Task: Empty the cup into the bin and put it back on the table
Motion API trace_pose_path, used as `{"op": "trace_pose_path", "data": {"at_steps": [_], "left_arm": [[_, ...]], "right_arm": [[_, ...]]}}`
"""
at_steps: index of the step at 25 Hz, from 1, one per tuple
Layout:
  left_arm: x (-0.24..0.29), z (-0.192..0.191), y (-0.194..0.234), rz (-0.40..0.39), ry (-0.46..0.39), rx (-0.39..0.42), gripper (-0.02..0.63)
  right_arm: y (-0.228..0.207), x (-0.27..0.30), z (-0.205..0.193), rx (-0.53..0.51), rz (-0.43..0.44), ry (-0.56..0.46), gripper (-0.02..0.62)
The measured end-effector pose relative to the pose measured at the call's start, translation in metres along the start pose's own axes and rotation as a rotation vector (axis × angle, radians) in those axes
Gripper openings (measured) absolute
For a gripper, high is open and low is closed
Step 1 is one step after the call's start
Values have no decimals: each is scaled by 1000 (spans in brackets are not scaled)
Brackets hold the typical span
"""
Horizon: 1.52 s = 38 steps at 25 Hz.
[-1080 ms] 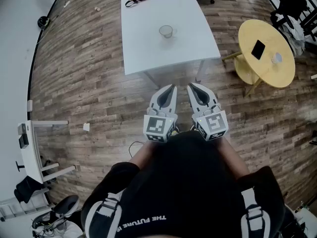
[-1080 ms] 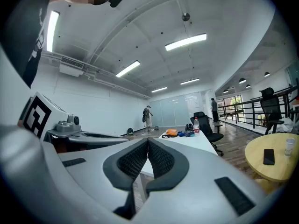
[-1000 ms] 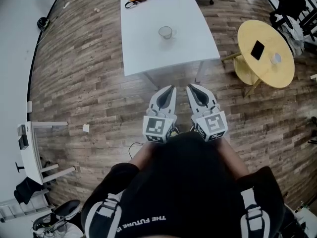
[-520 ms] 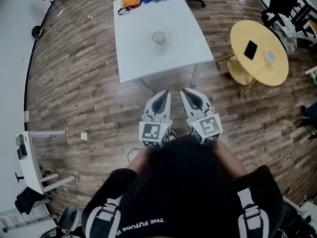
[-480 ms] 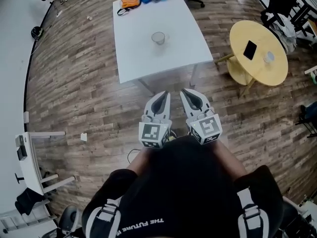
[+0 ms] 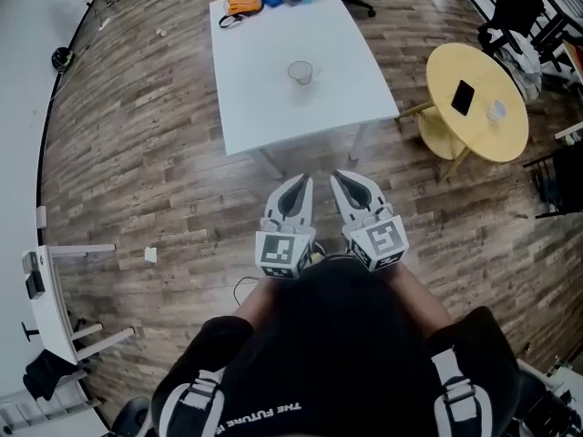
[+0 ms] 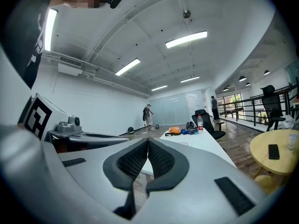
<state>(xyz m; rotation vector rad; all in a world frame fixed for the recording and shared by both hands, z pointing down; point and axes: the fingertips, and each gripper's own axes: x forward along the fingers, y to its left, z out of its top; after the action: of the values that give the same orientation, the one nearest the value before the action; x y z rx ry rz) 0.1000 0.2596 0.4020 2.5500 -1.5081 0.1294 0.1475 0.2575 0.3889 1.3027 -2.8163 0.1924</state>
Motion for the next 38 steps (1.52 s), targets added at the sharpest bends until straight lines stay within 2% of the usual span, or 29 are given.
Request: {"op": "trace_pose_path", "data": {"at_steps": [5,9,14,21,29,34,38], "left_arm": [[4,-2,27,-5,10,-12,21],[21,-5,41,-11,12,-3,21],[63,-7,58,-7,13,8,21],[159,9,94,-5,44,32,21],[238,17,123,51,73,42,21],[258,13,158,85,78,32,21],[277,-2,184,59,99,55,21]], "right_arm": [[8,25,1,-13,-4,16,15],[-6,42,-2,-23,-5,29,15],[-44,70,-10,-16,-14,38,15],[-125,142,-5,-25,3,62,15],[-202,193,1,-10,54,80,15],[-220,232,-11,0,81,102,15],[-228,257,-23,-13,68,140,15]]}}
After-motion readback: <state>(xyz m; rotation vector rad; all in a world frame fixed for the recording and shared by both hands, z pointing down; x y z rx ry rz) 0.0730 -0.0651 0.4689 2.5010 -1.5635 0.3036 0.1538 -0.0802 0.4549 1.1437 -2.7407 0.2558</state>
